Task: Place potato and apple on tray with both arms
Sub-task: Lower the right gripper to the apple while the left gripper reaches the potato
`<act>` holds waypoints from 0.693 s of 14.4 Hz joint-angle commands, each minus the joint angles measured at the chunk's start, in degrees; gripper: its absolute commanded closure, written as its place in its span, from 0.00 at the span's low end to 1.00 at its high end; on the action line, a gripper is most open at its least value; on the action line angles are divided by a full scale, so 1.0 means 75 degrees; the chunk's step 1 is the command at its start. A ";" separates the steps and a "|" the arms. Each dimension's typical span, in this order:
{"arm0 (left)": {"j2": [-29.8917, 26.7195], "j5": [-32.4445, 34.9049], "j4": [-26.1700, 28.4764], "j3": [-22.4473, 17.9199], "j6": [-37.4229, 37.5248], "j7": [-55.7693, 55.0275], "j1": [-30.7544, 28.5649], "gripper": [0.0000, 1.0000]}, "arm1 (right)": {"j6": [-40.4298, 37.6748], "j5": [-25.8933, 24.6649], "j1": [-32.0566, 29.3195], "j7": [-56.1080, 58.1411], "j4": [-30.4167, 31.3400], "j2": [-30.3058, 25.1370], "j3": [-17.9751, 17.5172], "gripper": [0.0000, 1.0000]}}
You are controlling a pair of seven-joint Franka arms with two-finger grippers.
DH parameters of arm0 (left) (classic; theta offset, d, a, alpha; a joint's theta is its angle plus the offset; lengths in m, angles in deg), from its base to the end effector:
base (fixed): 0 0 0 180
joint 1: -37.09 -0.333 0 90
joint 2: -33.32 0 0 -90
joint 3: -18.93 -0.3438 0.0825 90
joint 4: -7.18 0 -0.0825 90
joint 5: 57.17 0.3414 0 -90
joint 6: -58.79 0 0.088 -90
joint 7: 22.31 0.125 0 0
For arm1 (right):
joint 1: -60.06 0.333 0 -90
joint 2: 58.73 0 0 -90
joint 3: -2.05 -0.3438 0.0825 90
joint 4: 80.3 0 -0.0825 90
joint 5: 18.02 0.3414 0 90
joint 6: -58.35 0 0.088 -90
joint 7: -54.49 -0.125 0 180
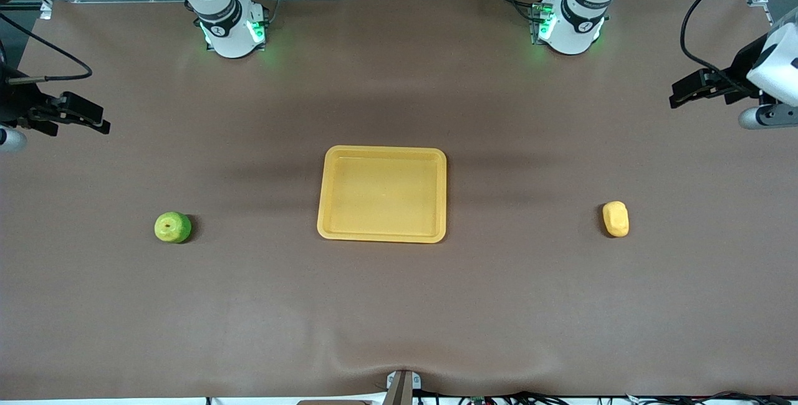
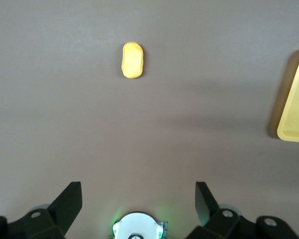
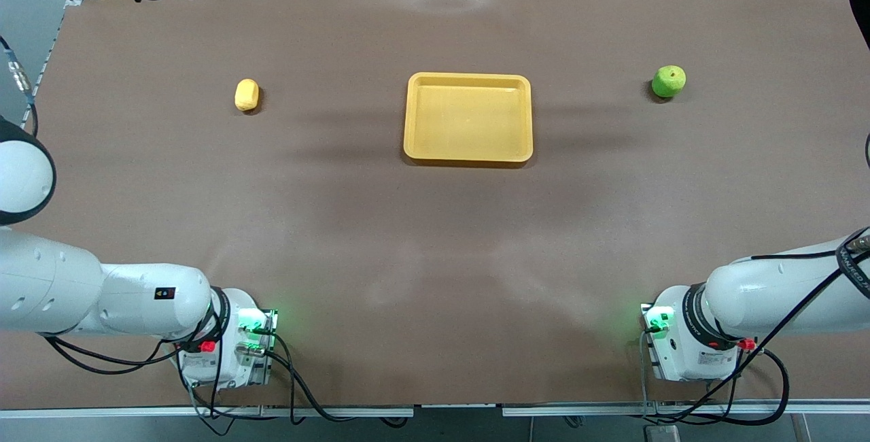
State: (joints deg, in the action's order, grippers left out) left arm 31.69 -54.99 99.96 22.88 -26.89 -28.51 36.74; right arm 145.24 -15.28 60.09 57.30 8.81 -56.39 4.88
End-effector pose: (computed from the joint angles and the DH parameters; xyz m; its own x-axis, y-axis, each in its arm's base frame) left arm 0.4907 -0.0264 0.6219 0.9947 0.0486 -0.0905 0.0442 -0.9978 -0.0501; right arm 0.5173 -0.0185 0.6155 0.9970 0.0027 -0.0771 -0.0011 -0.9988 -0.0496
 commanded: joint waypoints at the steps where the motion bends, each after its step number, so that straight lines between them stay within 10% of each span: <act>1: -0.0356 -0.0044 0.0659 0.0024 -0.0516 0.0123 -0.0083 0.00 | -0.0043 -0.0037 -0.0074 -0.0093 -0.0162 0.0320 -0.0038 0.00; 10: 0.0052 -0.0009 0.2265 0.0036 -0.3069 0.0111 -0.0154 0.00 | 0.0532 -0.0025 -0.0133 -0.0093 -0.0162 0.1445 -0.0038 0.00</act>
State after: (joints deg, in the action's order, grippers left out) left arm 31.66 -54.99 113.59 22.76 -44.76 -28.51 35.90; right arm 149.56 -15.24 59.43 57.21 8.85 -47.45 5.00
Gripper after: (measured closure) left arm 0.000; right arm 0.000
